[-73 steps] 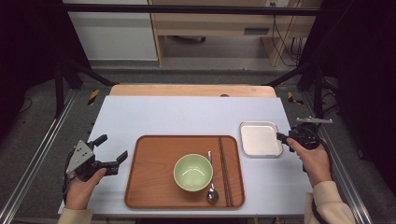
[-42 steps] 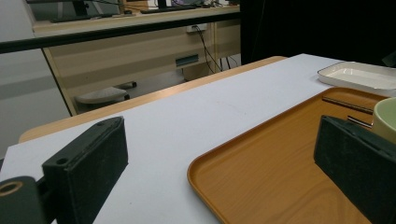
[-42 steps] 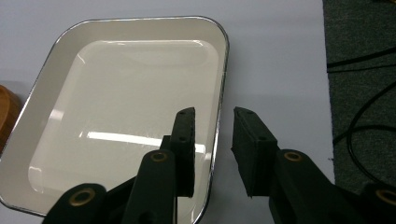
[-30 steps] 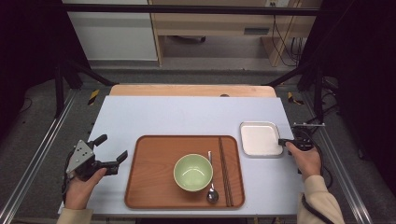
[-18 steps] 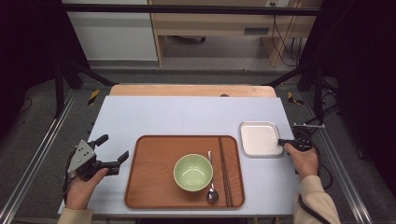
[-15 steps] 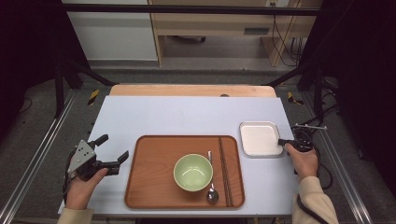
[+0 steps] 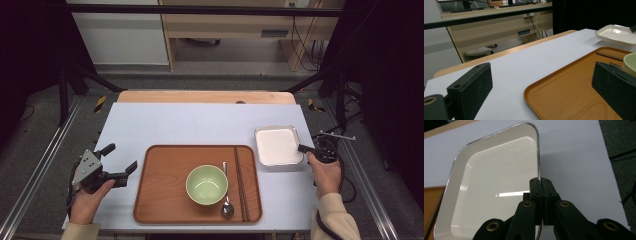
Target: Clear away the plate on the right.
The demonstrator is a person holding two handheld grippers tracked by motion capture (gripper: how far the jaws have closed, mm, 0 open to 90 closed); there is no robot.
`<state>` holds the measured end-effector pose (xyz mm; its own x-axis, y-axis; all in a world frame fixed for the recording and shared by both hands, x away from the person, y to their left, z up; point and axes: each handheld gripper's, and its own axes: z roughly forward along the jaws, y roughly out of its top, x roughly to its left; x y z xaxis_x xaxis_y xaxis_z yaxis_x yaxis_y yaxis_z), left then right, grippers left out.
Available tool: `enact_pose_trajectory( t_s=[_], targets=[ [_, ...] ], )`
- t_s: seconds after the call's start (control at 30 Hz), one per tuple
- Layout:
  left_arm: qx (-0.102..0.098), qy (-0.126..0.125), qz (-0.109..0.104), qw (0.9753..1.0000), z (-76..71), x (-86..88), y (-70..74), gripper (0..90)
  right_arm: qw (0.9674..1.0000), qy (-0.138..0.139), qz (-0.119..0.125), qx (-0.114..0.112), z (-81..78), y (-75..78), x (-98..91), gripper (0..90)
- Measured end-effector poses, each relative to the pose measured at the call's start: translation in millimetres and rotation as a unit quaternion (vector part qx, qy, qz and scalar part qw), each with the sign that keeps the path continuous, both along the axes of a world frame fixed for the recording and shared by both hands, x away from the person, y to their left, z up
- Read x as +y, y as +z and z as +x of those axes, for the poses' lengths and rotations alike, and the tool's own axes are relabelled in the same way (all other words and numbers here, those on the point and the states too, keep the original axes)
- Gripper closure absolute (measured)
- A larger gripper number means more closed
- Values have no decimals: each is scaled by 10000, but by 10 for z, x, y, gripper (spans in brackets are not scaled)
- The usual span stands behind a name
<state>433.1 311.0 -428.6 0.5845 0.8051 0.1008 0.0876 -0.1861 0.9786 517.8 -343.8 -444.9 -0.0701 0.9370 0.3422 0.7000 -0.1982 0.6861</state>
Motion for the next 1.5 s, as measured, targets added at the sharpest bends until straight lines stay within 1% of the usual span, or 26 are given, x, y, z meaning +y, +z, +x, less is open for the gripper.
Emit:
enact_pose_trajectory(
  t_s=[0.03,0.07,0.1,0.13,0.23,0.3,0.4,0.47,0.6,0.63,0.67,0.7,0.83,0.97,1.03,1.13,1.23,1.27,1.4,1.43,1.5],
  targets=[
    [-1,-2,6,10000,-1,-6,2,28,10000,8,21,-64,-4,55,40,892],
    [-3,-2,11,10000,-1,-11,4,28,9999,71,-39,-152,-6,124,85,892],
    [-5,0,17,10000,-2,-16,8,28,9996,123,-87,-218,-4,160,115,892],
    [-7,-1,17,10000,-3,-19,12,29,9993,194,-103,-292,0,223,177,892],
    [-25,-8,14,10000,-7,-23,27,29,9985,331,-88,-436,20,348,334,892],
    [-39,-3,-6,10000,-12,-23,37,29,9976,464,-118,-507,48,422,448,893],
    [-58,1,-25,10000,-16,-17,50,30,9966,617,-148,-527,100,489,624,892],
    [-60,7,-27,10000,-18,-15,55,30,9956,743,-142,-556,132,510,733,892],
    [-48,17,-26,10000,-13,-8,53,31,9943,862,-135,-620,183,540,955,893],
    [-48,24,-21,10000,-13,-5,52,30,9940,901,-119,-608,192,552,1019,893],
    [-47,28,-28,10000,-12,-4,52,31,9931,972,-163,-637,207,558,1075,893],
    [-51,28,-32,10000,-12,-2,53,31,9929,1004,-163,-623,215,566,1136,893],
    [-54,27,-42,10000,-13,-2,58,31,9914,1144,-89,-630,247,563,1323,893],
    [-29,38,-25,10000,-13,-5,54,32,9898,1255,-70,-675,263,558,1491,893],
    [-53,-6,-73,10000,-14,-12,53,28,9889,1309,-62,-701,268,568,1570,893],
    [-50,4,19,10000,-13,-38,51,27,9876,1380,-31,-750,278,586,1666,893],
    [-1,25,60,10000,-4,-76,38,28,9871,1405,19,-764,307,597,1766,893],
    [19,23,86,10000,-5,-91,34,29,9867,1420,-11,-785,316,597,1787,893],
    [52,23,85,9999,6,-131,42,36,9850,1512,9,-831,334,601,1923,893],
    [76,36,84,9999,10,-145,44,37,9851,1506,45,-824,332,602,1948,893],
    [122,61,71,9999,17,-168,52,43,9844,1528,85,-868,332,592,2000,893]
  ],
)
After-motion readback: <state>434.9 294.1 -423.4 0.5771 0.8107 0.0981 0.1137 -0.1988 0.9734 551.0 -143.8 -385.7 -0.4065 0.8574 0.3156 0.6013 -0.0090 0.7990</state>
